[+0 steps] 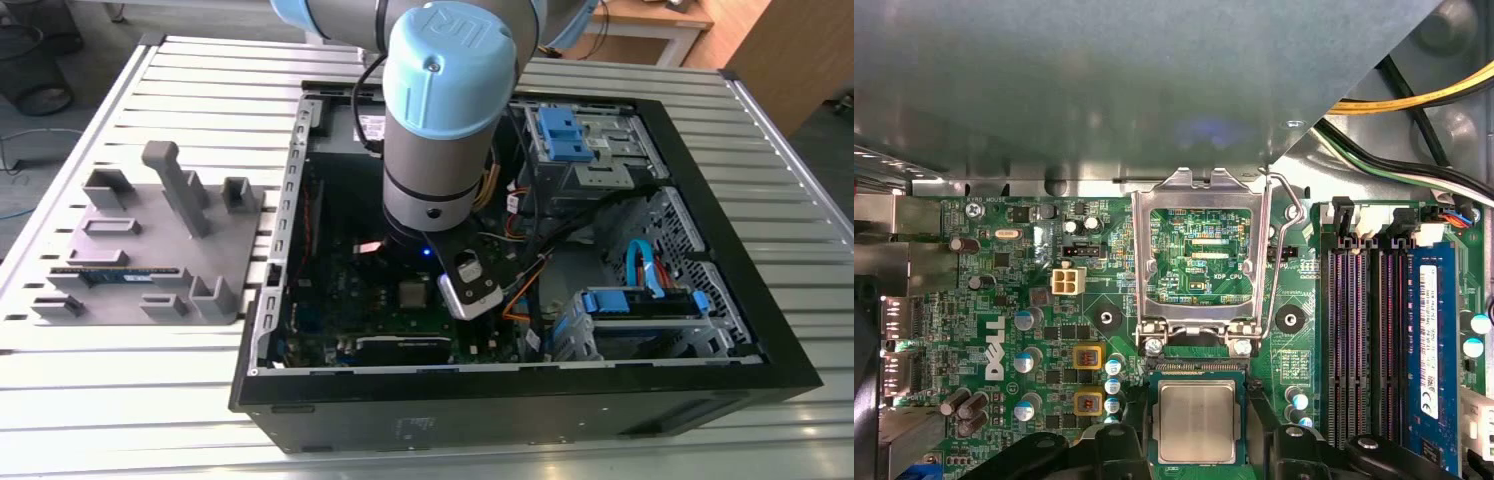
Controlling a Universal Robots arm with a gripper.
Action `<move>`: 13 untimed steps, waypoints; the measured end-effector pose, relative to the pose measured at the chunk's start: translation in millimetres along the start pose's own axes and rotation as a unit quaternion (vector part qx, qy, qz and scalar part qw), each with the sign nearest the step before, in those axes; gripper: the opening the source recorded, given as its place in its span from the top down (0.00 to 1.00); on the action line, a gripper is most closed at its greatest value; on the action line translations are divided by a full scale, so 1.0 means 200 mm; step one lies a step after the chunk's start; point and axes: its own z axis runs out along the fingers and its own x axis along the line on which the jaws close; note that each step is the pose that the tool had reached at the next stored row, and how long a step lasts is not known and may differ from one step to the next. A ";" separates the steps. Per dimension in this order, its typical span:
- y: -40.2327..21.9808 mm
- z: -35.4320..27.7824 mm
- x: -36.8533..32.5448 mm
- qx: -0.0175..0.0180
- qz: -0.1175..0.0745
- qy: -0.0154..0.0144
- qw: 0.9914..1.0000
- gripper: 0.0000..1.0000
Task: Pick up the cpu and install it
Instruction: 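Place the cpu into insertion slot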
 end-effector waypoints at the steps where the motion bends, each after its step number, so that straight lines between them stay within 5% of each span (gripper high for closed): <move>1: 0.000 0.000 0.000 0.000 0.000 0.000 1.000 0.52; 13: 0.000 0.000 0.000 0.000 0.000 0.000 1.000 0.46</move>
